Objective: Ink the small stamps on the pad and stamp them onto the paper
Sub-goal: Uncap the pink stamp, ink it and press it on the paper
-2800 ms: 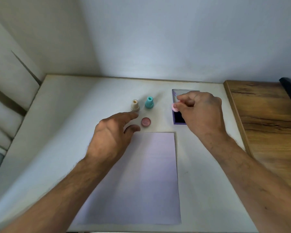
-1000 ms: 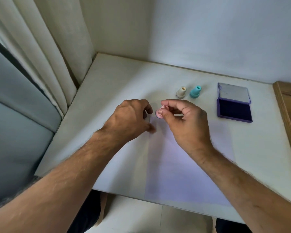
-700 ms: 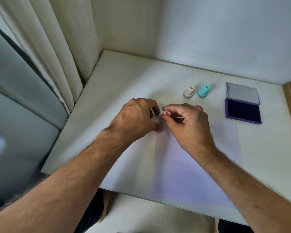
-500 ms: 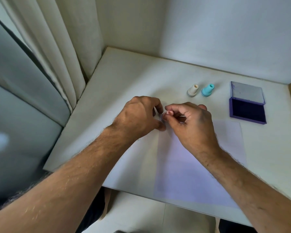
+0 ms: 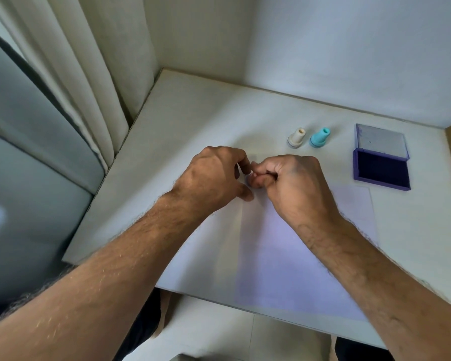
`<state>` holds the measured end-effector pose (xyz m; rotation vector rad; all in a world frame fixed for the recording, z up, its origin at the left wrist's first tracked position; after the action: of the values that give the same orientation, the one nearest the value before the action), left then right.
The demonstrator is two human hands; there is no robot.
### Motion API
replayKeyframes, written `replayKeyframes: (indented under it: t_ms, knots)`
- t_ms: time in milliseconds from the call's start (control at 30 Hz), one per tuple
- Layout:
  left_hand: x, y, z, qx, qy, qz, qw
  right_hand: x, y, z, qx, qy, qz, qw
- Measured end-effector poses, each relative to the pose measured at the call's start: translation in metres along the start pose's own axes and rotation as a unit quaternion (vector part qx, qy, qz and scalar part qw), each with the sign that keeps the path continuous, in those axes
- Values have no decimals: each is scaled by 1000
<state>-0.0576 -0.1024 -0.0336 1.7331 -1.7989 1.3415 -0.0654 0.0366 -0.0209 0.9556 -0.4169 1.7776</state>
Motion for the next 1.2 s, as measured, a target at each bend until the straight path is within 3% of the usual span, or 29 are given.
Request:
replayKeyframes:
  t_ms: [1200]
  knots:
    - [-5, 9, 1, 11, 2, 1, 1000, 0, -1, -1, 41, -26, -26, 998]
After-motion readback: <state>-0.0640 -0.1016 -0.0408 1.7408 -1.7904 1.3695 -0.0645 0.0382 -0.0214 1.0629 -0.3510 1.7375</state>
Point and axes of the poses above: each hand's wrist, its own y-axis towards the middle knuckle, its own x-axis out of the back of the hand, z = x × y, the point moved 6 cm from there along y, towards the middle knuckle, and after that the axes turned 12 degrees about x, right-handed, at the moved point
